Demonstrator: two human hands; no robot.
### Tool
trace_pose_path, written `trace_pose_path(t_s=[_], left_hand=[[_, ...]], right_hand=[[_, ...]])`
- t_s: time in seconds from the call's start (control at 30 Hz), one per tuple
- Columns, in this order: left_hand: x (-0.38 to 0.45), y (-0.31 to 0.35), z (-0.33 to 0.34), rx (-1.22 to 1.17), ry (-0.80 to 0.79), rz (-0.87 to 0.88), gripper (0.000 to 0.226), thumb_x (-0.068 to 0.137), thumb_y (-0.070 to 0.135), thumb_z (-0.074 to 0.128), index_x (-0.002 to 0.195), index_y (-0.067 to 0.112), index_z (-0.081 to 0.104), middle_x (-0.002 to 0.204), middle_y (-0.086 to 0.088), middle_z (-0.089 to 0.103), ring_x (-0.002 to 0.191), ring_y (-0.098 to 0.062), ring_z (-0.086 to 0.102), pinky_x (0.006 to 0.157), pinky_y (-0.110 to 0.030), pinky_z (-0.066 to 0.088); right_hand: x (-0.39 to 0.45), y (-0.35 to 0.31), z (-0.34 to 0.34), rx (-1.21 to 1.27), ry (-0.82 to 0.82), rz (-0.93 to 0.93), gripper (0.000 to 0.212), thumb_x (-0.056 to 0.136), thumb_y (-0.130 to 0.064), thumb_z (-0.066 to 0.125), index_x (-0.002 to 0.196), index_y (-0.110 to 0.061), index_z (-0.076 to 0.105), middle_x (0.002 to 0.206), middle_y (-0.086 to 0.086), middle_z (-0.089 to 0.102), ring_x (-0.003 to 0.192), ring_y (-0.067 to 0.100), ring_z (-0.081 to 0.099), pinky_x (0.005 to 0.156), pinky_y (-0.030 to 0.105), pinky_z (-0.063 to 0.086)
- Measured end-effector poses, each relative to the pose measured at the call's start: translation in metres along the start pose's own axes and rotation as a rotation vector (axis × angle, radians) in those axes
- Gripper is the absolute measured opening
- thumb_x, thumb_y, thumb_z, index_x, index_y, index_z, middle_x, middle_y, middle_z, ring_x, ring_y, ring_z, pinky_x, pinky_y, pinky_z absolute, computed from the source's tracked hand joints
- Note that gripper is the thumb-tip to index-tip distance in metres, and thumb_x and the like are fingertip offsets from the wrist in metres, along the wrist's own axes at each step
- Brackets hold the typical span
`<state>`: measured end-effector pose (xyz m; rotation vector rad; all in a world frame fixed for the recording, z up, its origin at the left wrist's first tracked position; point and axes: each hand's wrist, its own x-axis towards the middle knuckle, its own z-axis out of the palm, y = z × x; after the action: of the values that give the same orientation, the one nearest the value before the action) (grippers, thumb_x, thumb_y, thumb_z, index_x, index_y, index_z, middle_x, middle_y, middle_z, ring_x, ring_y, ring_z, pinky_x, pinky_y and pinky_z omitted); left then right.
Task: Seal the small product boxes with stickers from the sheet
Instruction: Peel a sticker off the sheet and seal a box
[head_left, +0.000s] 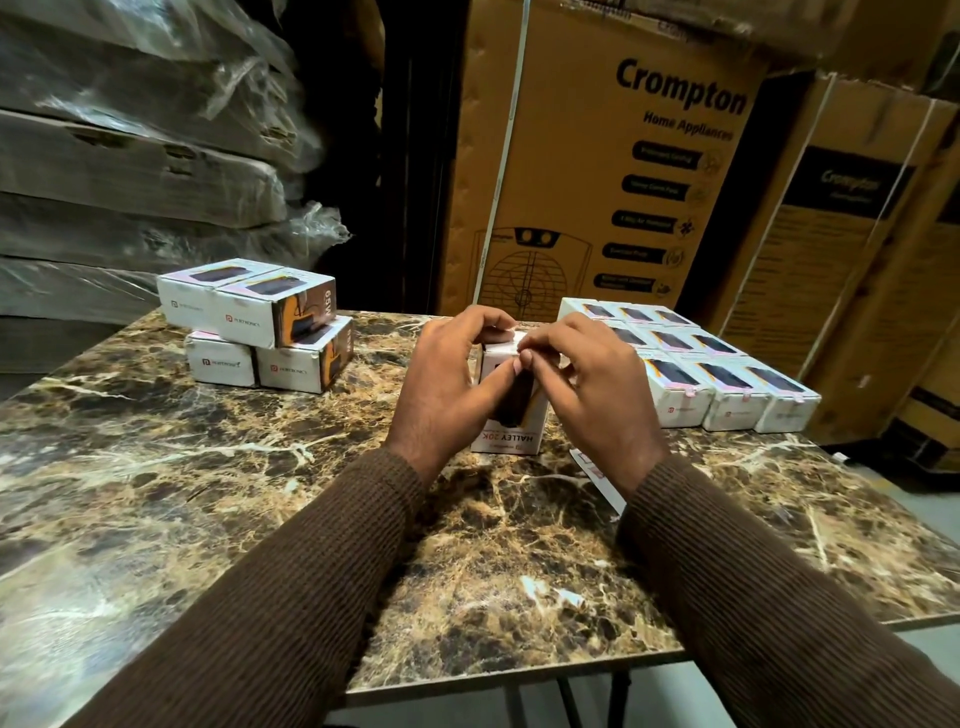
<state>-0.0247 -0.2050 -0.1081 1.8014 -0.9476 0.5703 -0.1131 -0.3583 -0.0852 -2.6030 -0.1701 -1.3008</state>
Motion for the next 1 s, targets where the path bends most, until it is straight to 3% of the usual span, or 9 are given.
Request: trace_pose_path(t_s=[0.13,0.37,0.5,0.67,0.8,1.0], left_hand=[[0.0,0.001,-0.001,-0.014,0.002,-0.007,0.035,0.094,0.027,0.075,0.126,0.025,0.063,0.12,0.011,0.064,0.116,-0.005,0.054,0.094,-0.013,0.04],[-0.001,0.0,0.001,-0.01,0.016,0.009,0.036,0.093,0.028,0.075,0.126,0.023,0.063,0.12,0.011,0.065,0.116,-0.009,0.055,0.097,-0.032,0.051],[-0.001,0.001,0.0,-0.025,0.011,-0.004,0.036,0.094,0.029,0.075,0.127,0.023,0.063,0.121,0.01,0.065,0.117,-0.01,0.056,0.099,-0.037,0.052],[-0.002,0.001,-0.001,-0.023,0.011,-0.005,0.036,0.093,0.023,0.075,0.127,0.024,0.063,0.121,0.013,0.063,0.119,-0.011,0.056,0.102,-0.04,0.052],[-0.003,0.001,-0.001,-0.011,0.005,0.001,0.036,0.093,0.024,0.074,0.127,0.026,0.062,0.12,0.017,0.06,0.118,-0.01,0.055,0.102,-0.039,0.052],[-0.003,0.0,-0.001,0.0,0.009,0.015,0.035,0.094,0.026,0.073,0.127,0.024,0.062,0.12,0.014,0.062,0.118,-0.011,0.056,0.1,-0.037,0.052]], right_hand=[[-0.002,0.001,0.003,0.059,0.021,0.013,0.018,0.1,-0.019,0.067,0.114,-0.015,0.077,0.102,-0.004,0.064,0.099,0.017,0.061,0.082,0.04,0.054],[-0.005,0.002,0.001,0.239,0.062,0.072,0.026,0.1,-0.012,0.067,0.125,-0.017,0.074,0.11,-0.005,0.068,0.106,0.009,0.064,0.09,0.029,0.055],[-0.006,-0.001,0.005,0.187,0.074,0.058,0.015,0.101,-0.017,0.067,0.115,-0.017,0.073,0.107,-0.006,0.066,0.104,0.013,0.062,0.087,0.035,0.054],[-0.006,-0.001,0.009,0.168,0.071,0.051,0.011,0.097,-0.01,0.067,0.106,-0.014,0.072,0.102,-0.004,0.061,0.1,0.021,0.059,0.084,0.042,0.053],[-0.008,0.001,0.008,0.238,0.081,0.075,0.017,0.096,-0.003,0.066,0.107,-0.014,0.073,0.103,-0.005,0.062,0.101,0.016,0.062,0.086,0.039,0.054],[-0.006,-0.002,0.012,0.205,0.109,0.078,0.009,0.099,-0.017,0.069,0.106,-0.016,0.074,0.101,-0.005,0.061,0.099,0.016,0.059,0.082,0.037,0.052]])
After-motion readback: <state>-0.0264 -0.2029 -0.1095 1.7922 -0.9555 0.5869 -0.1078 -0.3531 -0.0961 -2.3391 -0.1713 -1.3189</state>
